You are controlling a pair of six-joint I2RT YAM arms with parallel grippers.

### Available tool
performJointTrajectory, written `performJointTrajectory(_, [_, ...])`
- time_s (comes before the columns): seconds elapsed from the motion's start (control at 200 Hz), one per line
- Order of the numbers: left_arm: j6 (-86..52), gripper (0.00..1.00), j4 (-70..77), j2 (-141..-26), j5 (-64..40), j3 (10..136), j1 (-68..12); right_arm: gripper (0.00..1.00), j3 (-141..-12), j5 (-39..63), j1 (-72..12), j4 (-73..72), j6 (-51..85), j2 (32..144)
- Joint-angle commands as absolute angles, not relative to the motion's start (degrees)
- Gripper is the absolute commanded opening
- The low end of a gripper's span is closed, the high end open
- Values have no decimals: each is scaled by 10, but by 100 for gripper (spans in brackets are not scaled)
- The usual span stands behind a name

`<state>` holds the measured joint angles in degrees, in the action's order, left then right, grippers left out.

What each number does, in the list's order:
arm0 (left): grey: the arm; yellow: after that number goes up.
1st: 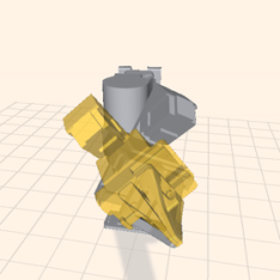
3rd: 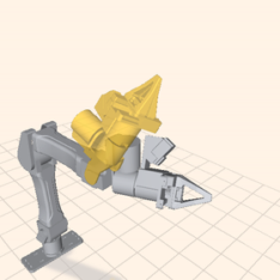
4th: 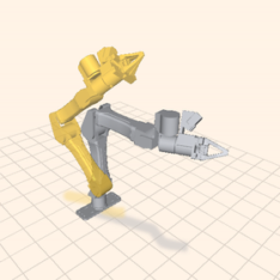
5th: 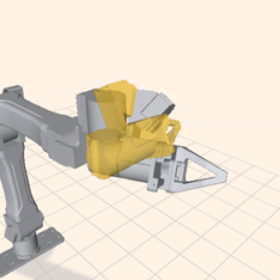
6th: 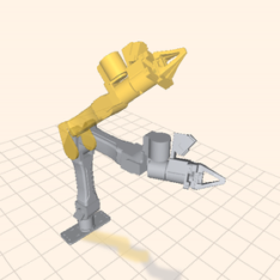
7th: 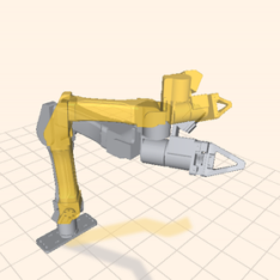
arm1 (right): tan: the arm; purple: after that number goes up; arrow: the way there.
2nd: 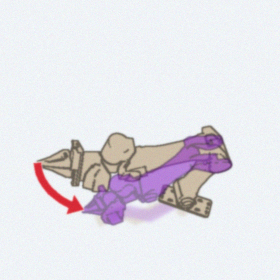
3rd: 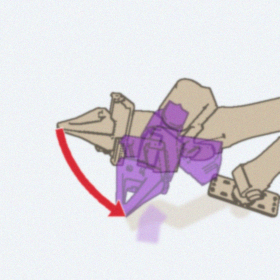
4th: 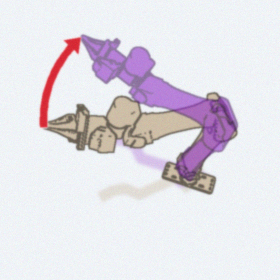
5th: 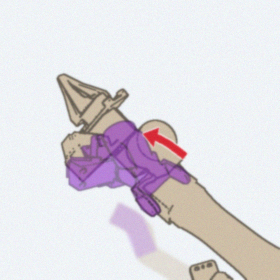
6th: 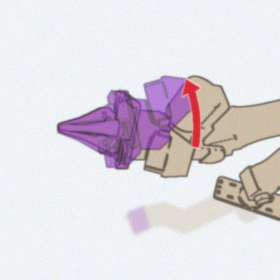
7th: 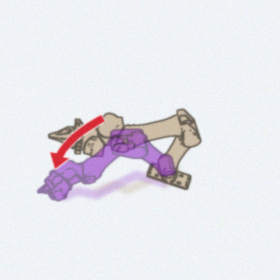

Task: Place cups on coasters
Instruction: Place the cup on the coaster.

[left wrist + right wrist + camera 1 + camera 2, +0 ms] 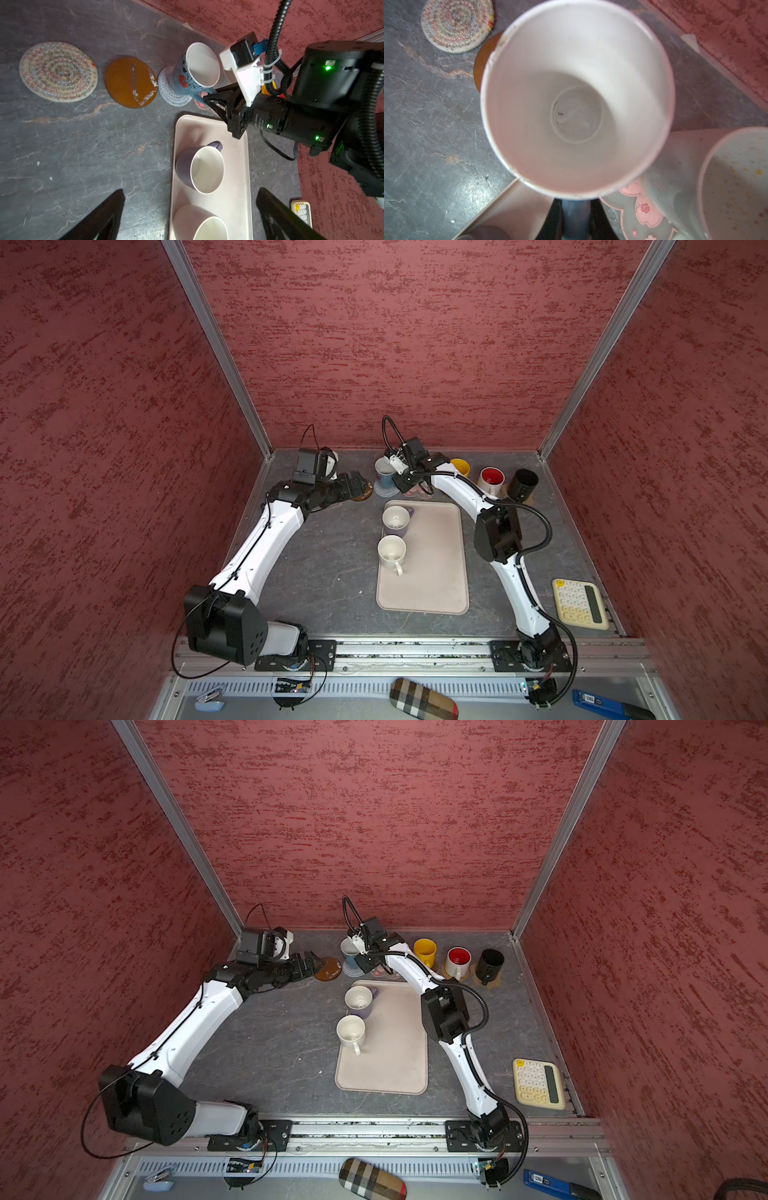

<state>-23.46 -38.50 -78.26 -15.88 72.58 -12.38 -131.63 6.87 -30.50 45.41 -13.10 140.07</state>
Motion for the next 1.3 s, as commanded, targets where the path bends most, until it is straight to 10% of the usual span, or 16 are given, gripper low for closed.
performJointTrajectory(0.0, [-218, 99, -389, -762, -147, 707, -126, 0, -1354, 62, -304, 449, -122, 1395])
performJointTrajectory(0.907, [-219, 100, -370, -734, -155, 644, -127, 1, -1367, 87, -304, 410, -67, 1436])
performJointTrajectory(1.298, [-218, 100, -370, -737, -159, 646, -127, 43, -1375, 79, -304, 419, -68, 1438])
